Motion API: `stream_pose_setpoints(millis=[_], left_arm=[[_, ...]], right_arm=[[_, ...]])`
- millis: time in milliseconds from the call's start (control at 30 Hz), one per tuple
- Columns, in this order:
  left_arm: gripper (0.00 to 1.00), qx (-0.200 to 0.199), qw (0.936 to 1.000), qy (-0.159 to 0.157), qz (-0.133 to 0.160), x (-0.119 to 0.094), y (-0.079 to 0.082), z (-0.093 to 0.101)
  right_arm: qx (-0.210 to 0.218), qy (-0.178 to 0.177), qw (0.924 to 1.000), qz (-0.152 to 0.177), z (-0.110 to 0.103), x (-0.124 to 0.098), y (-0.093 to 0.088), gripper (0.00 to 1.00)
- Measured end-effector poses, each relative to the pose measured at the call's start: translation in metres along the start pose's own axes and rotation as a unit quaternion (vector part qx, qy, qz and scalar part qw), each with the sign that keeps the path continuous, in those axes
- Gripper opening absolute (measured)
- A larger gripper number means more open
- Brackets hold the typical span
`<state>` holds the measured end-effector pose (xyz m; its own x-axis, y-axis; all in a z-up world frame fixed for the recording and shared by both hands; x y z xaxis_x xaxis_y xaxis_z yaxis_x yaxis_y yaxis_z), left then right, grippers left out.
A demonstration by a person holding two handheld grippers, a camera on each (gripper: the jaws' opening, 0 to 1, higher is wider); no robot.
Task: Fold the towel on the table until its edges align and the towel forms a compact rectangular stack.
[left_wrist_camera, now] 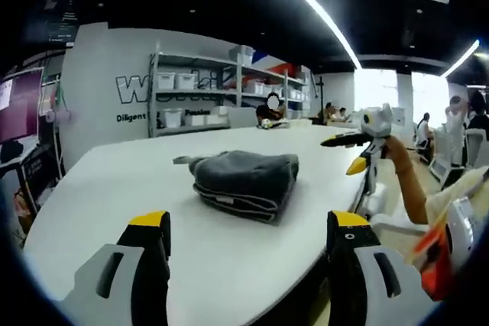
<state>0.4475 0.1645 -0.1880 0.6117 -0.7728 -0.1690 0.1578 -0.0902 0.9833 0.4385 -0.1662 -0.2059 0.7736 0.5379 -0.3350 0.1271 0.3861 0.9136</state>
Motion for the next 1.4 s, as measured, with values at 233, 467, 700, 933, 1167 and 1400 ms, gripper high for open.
stream_pose_setpoints(millis=[233,467,700,933,1167,1400], left_arm=[[0.76,0.002,0.9999,-0.009,0.004,0.015,0.012,0.013],[0.67,0.009,0.9991,-0.035,0.020,0.035,0.026,0.032],[0.57,0.018,0.9979,-0.062,0.009,0.062,0.024,0.051],[0.39,0.030,0.9982,-0.050,0.016,0.082,0.022,0.054],[0.29,0.056,0.9978,-0.034,0.010,0.090,0.019,0.054],[0.22,0.085,0.9962,-0.018,-0.004,0.100,0.011,0.051]], right_arm=[[0.006,0.004,0.9998,0.018,-0.003,-0.001,-0.002,0.99],[0.010,0.016,0.9993,0.033,-0.009,0.000,-0.004,0.99],[0.010,0.024,0.9992,0.030,-0.011,0.001,-0.007,0.99],[0.007,0.027,0.9992,0.027,-0.014,0.002,-0.008,0.99],[0.008,0.037,0.9990,0.026,-0.016,0.004,-0.010,0.99],[0.009,0.039,0.9990,0.019,-0.017,0.008,-0.013,0.99]])
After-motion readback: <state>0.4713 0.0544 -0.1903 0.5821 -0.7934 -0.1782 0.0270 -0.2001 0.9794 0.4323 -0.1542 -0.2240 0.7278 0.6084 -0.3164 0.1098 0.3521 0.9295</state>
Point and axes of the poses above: the point that each gripper's makers call its tool centre point, and the gripper's own axes: x roughly forward along the fingers, z roughly to its right, y roughly out of its top, the point moved 4 cm from there along -x, roughly backward along the fingers, and after that the axes turned 3 degrees about -x, right-handed, at the moved point
